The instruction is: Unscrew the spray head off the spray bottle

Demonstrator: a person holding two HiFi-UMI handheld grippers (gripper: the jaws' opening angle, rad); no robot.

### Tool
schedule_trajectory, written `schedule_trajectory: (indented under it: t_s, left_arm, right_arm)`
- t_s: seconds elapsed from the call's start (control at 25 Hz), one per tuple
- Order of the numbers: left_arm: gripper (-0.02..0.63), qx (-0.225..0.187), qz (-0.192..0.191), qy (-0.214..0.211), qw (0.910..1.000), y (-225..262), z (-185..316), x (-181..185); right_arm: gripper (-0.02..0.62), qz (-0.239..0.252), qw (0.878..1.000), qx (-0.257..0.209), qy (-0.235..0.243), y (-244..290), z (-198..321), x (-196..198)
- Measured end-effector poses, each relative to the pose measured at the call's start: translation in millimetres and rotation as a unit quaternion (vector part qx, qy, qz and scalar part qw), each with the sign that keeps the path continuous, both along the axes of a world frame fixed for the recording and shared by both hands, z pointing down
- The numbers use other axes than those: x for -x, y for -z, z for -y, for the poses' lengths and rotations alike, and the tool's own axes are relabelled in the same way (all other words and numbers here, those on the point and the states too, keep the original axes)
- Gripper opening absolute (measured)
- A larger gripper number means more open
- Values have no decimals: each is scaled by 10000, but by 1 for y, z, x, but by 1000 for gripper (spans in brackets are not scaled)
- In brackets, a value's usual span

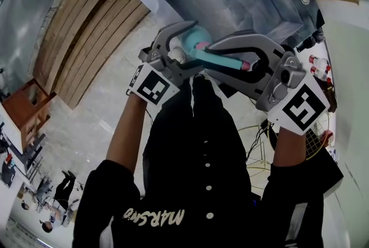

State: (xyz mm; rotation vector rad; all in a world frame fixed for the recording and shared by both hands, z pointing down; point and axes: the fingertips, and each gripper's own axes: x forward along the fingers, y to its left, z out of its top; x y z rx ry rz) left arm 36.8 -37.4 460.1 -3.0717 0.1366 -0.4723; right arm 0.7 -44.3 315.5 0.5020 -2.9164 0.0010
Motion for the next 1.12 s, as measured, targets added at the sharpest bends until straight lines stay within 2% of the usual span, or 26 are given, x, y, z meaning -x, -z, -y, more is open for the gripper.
schedule_trajectory:
  t_s: [0.64,1.12]
  left_arm:
    - [400,-246,-85,31,9997,41,-1,3]
    - [399,-313,-44,51,9995,54,-4,5]
  right_arm:
    - [91,235,9994,-205,-163,47,-4,-7]
    - [91,268,9991,-225,-228,71,-14,-13]
